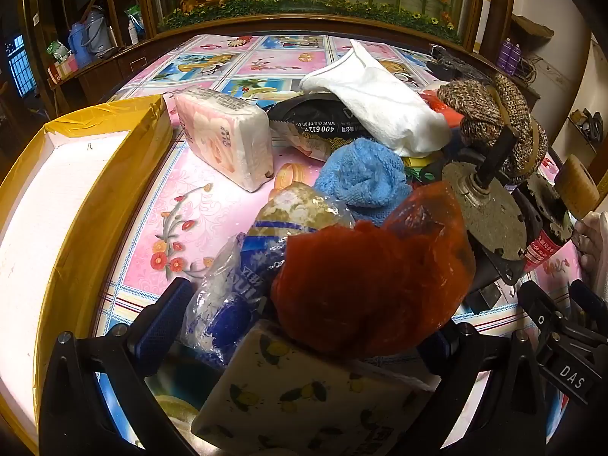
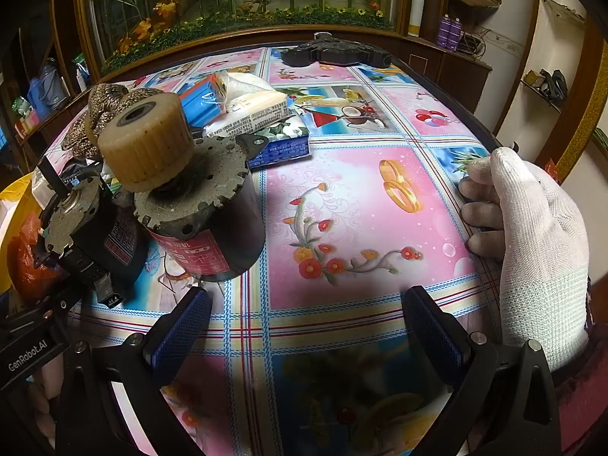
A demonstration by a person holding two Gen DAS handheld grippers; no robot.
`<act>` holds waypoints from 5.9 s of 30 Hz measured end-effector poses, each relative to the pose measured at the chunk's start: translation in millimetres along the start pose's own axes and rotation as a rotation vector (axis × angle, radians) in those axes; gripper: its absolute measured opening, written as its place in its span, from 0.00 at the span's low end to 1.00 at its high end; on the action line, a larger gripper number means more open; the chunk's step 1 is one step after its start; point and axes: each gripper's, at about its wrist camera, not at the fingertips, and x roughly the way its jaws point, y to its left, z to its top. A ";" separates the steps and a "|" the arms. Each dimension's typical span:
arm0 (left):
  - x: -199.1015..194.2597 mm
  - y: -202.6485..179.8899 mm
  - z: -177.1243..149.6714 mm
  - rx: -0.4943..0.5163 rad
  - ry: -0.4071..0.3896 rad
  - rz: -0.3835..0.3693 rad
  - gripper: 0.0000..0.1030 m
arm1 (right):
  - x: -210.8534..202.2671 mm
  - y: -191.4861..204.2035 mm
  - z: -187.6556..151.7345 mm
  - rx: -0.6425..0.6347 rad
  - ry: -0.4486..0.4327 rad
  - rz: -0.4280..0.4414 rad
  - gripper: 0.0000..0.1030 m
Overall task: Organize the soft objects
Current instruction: 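Grasp the lemon-print tissue pack with the left gripper, then grasp the brown knitted item with the right gripper while the left holds the tissue pack, then carry both held items into the yellow box and open both grippers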
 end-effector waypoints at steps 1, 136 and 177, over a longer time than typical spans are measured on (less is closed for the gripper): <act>-0.1 -0.2 -0.1 0.000 0.000 0.000 1.00 | 0.0 0.0 0.0 0.001 0.000 0.001 0.99; -135.7 60.4 -66.9 0.044 -0.123 -0.206 0.85 | -63.5 84.1 122.5 -0.313 -0.061 0.239 0.28; -120.7 181.2 -11.6 -0.026 -0.269 0.122 0.86 | -82.0 244.1 89.6 -0.380 0.040 0.640 0.28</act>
